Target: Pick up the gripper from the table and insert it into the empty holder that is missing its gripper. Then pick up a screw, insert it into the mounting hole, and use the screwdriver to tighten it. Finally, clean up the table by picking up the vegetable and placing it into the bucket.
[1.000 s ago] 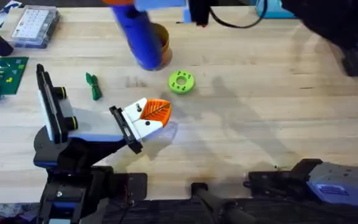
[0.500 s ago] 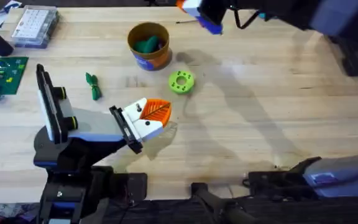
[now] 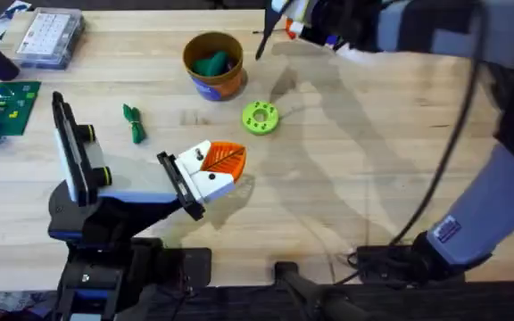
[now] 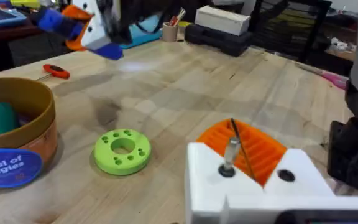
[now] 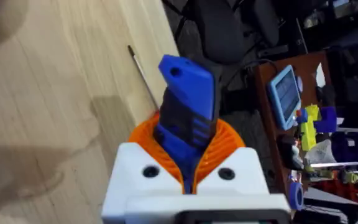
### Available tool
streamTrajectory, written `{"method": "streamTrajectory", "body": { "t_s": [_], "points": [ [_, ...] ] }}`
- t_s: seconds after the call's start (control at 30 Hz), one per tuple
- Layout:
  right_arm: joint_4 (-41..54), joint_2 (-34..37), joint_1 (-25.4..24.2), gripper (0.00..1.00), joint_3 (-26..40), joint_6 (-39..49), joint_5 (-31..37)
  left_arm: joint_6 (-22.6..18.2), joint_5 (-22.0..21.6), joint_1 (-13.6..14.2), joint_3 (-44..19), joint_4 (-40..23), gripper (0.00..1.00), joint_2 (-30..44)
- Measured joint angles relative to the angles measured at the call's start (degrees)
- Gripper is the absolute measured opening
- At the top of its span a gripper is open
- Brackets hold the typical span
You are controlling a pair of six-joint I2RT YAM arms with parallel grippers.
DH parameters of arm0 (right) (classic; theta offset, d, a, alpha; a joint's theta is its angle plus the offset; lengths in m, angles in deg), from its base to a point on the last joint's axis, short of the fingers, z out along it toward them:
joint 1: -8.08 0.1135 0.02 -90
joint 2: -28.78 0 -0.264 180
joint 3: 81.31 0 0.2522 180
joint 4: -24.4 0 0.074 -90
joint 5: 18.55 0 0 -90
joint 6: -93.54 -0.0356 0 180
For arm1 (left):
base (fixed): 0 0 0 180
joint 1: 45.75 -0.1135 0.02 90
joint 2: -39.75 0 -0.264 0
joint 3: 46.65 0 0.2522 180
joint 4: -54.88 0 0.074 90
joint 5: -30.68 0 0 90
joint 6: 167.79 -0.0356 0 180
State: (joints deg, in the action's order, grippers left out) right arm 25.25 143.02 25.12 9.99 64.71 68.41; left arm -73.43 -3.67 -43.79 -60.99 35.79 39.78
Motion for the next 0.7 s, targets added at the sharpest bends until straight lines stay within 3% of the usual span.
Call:
{"method": "streamTrajectory", "body": {
  "t_s": [0.23,0.5,0.63,0.7],
  "points": [
    [-3.48,8.49,-0.46,0.048,0.02,6.70,0.40,0.00,-0.21,0.00,-0.01,0.02,0.011,0.02],
    [-3.54,8.90,-0.46,0.047,0.22,8.34,0.45,0.00,-0.22,0.00,-0.02,0.02,0.011,0.00],
    [-2.95,8.89,-0.46,0.540,0.22,7.29,0.43,0.00,-0.22,0.00,-0.02,0.01,0.011,0.00],
    [-2.71,8.75,-0.46,0.838,0.25,6.38,0.48,0.00,-0.23,0.00,-0.01,0.02,0.011,0.01]
  ]
}}
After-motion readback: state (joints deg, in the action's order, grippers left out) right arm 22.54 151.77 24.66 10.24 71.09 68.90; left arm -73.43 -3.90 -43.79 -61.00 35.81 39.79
